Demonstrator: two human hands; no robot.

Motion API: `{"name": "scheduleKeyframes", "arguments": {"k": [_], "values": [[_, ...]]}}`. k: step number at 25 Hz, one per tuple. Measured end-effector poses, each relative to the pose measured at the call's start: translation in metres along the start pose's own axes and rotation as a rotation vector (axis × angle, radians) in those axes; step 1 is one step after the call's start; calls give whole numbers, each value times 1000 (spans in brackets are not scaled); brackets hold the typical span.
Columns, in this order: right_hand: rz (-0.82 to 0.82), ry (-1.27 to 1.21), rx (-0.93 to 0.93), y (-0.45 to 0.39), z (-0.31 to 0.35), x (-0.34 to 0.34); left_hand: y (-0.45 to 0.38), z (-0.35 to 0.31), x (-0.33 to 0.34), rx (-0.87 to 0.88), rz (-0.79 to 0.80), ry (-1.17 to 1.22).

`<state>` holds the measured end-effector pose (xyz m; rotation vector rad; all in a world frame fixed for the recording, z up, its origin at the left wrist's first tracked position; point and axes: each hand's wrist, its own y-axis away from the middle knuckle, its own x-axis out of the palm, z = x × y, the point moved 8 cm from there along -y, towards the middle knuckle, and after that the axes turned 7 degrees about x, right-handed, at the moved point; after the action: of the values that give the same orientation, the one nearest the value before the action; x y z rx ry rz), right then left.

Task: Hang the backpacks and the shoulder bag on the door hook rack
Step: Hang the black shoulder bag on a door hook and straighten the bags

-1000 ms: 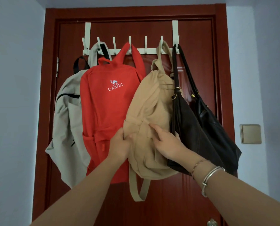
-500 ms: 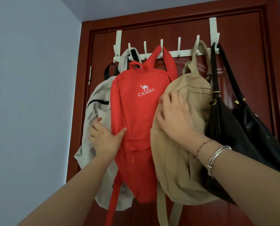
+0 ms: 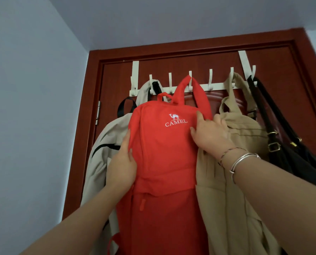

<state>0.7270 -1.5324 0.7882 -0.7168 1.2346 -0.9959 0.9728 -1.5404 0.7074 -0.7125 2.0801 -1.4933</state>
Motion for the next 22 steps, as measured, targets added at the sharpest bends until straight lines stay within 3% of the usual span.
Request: {"name": "scheduleKeyframes", "arguments": {"k": [3,6,9,15,19,22], "values": [[101,0,61,-4,-5,19,-17,0,9,50,143,-67],[201,-53,184,-8,-10,32,-17,4,9,85,175,-6],[149,-125,184,-23,-7,27,-10,12,7,92,167,79],[53,138,111,-8,-20,45,-36,10,11,95,112,118],[44,137,113,1,-23,50,-9,29,23,35,215,112],[-41,177,79,13,-13,35,4,36,8,27,159,56]]}}
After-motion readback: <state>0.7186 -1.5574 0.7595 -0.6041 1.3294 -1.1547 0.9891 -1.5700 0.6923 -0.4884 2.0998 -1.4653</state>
